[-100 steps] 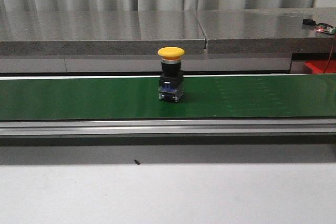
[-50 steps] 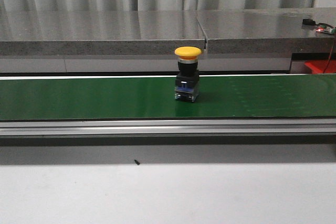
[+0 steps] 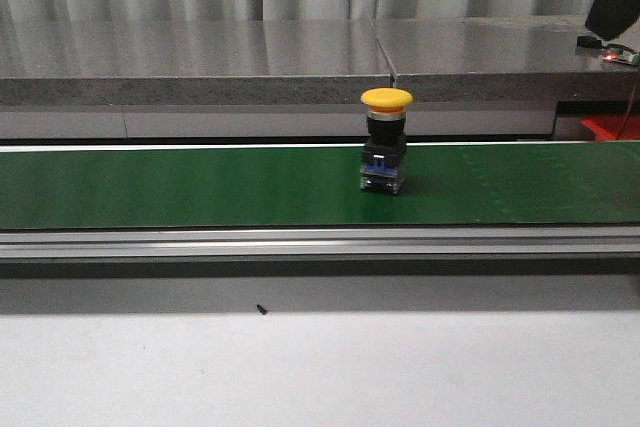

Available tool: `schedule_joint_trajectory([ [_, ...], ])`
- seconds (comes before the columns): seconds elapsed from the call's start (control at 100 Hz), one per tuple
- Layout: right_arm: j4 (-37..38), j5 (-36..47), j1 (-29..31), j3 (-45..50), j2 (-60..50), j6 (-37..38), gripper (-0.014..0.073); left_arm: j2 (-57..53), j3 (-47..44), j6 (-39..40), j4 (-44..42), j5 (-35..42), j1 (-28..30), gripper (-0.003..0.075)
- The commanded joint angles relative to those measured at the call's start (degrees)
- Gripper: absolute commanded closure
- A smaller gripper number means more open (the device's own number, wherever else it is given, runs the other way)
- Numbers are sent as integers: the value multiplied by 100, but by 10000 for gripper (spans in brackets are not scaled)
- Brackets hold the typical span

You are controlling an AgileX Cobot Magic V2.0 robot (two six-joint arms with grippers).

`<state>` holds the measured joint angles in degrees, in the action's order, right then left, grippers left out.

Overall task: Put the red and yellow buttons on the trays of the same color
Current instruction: 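Move the right gripper back over the belt end, then lower the right gripper onto the yellow button at the belt end and close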

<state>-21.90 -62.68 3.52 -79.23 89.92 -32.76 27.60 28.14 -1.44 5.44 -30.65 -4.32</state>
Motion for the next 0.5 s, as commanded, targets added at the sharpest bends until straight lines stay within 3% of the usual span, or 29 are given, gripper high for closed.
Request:
schedule_joint_trajectory([
  [0.0,-60,258,-211,37,-284,-68,24,32,144,43,69,455,-39,741],
  [0.31,369,827,-1293,126,-216,-68,24,32,144,43,69,455,-39,741],
  [0.49,374,1133,-1618,126,-26,-68,24,32,144,43,69,455,-39,741],
])
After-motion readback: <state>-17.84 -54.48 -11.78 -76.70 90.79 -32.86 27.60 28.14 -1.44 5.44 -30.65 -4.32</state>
